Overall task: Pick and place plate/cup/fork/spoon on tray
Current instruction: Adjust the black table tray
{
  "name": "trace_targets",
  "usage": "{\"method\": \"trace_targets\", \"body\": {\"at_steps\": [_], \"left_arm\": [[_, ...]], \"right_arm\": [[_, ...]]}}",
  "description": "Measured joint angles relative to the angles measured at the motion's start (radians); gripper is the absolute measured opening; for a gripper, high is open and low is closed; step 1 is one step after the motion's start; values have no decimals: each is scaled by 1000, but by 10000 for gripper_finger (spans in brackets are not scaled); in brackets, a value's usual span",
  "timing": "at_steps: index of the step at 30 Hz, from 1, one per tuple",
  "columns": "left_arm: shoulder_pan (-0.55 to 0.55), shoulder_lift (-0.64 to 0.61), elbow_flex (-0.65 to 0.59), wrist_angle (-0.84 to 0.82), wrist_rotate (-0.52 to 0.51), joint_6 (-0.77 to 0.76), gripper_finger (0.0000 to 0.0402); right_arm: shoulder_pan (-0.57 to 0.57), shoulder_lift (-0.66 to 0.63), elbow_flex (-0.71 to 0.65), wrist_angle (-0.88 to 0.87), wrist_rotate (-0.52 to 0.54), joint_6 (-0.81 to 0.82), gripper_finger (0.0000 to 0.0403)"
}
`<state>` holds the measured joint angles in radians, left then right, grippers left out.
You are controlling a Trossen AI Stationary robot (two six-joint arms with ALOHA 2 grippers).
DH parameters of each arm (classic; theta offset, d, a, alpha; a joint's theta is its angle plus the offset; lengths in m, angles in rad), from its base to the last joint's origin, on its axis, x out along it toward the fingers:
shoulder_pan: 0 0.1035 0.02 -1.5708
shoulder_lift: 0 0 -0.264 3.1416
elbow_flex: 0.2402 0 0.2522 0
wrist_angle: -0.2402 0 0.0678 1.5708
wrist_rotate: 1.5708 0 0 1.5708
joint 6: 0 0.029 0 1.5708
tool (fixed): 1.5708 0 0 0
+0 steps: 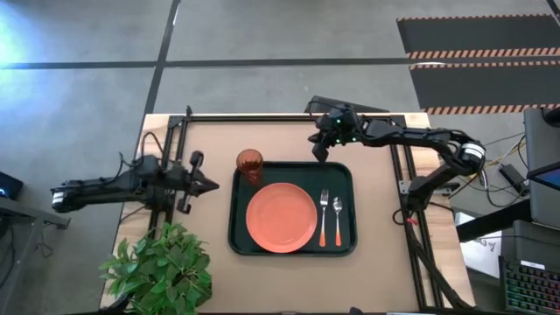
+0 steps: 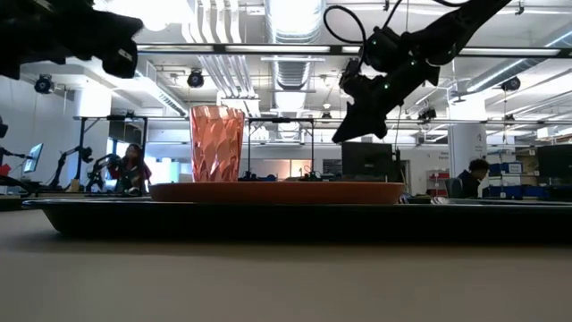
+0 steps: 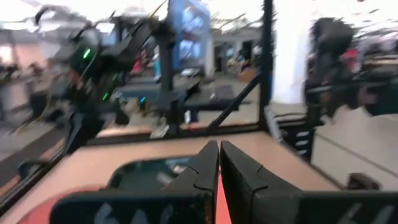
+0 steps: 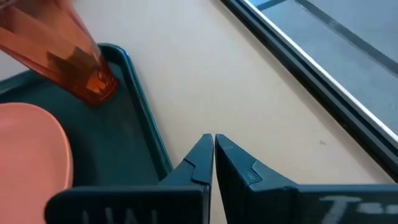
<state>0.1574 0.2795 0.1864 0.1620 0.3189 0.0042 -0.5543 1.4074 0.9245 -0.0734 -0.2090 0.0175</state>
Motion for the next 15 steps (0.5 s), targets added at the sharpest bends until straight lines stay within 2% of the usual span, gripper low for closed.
{"method": "trace_targets", "body": {"at_steps": [8,11,15], "left_arm": [[44,179,16,15,-134,-12,0],[95,250,27,15,-201,-25,0],[190,339,37,59,-206,-26,0]], "right_arm": [[25,-40,0,1,-8,27,9],[54,-79,0,2,-9,27,9],[106,-157,0,4,-9,12,9]]}}
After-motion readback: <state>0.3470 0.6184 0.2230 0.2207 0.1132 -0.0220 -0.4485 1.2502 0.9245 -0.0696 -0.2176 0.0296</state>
